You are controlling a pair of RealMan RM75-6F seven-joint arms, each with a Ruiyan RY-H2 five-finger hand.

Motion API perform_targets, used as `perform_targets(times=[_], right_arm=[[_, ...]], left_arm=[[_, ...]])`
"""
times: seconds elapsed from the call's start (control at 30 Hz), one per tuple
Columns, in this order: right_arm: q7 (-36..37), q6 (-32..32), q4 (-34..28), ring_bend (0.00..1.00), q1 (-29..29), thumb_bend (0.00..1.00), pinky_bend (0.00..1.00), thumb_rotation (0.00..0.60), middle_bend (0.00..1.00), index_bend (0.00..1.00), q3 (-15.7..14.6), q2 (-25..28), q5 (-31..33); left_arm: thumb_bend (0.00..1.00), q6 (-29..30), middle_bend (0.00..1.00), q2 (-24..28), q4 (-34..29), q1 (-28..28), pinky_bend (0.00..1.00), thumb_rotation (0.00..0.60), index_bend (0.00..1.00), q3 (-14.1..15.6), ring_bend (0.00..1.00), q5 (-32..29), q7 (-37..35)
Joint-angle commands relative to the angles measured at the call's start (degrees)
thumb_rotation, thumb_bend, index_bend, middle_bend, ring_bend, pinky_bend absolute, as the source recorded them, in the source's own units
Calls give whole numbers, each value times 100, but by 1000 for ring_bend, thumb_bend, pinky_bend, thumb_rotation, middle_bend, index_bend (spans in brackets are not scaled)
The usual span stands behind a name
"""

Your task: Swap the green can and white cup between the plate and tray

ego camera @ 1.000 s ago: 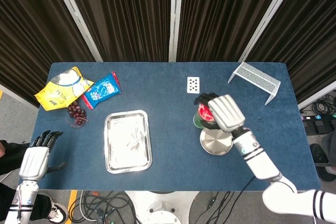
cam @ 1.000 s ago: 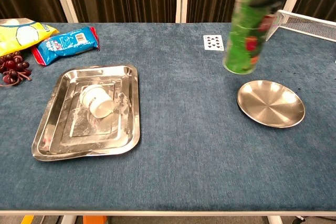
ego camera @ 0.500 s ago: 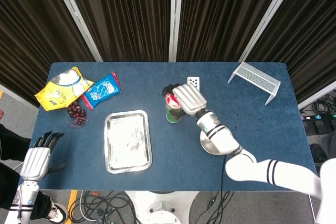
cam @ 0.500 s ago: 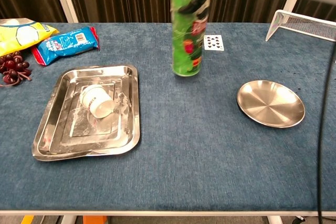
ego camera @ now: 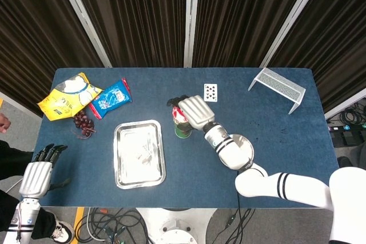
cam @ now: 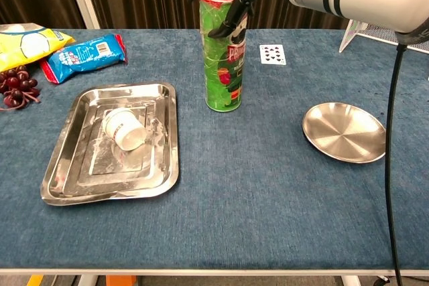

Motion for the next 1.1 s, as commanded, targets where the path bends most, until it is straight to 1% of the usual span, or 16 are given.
perform_targets(times=[0.03,0.1,0.2,0.37,0.47,0.57,0.73,0.83,0.9,1.0,1.1], right_arm=[[49,-29,-31,82,-2,116,289,600,194,104,-30,60,-10],[98,-67,-65,23,-9,85,218,600,139,51,-51,124,-4],[150,-91,-120,0,-15,61,168,600,94,6,-71,208,14],[280,70,-348,0,-118,44,126,600,53,0,-70,391,-147],[364,302,-689,0,-290,34,104,600,43,0,-70,674,-401],[422,623,-1158,0,-562,21,100,600,41,0,-85,1117,-695],[637,1297,-1918,0,-1284,20,99,600,43,0,-220,2047,-1211],[859,1864,-2184,0,-1850,21,99,600,47,0,-407,2511,-1688],[1067,2288,-2260,0,-2273,20,99,600,49,0,-595,2752,-2074],[1408,2871,-2208,0,-2860,20,96,600,49,0,-898,2973,-2587],[1749,3381,-2019,0,-3369,19,87,600,50,0,-1167,3040,-2972]], left_arm=[[0,1,143,1,-10,0,177,600,162,-2,78,-1,7],[0,-8,143,-1,-16,-7,177,600,162,-4,79,2,13],[0,-26,143,-2,-23,-23,177,600,162,-8,79,5,34],[0,-36,144,8,-53,-35,177,600,163,-11,79,12,59],[0,-67,143,11,-76,-68,177,600,162,-10,79,38,78],[0,-133,144,19,-154,-147,177,600,162,4,78,128,115],[0,-252,143,-13,-401,-419,179,600,162,6,78,491,48],[0,-370,143,-120,-532,-607,180,600,162,-68,78,587,222],[0,-493,143,-228,-644,-743,180,600,162,-136,78,588,325],[0,-668,143,-438,-783,-913,181,600,162,-235,78,526,565],[0,-873,143,-676,-901,-1065,181,600,162,-328,79,378,874]])
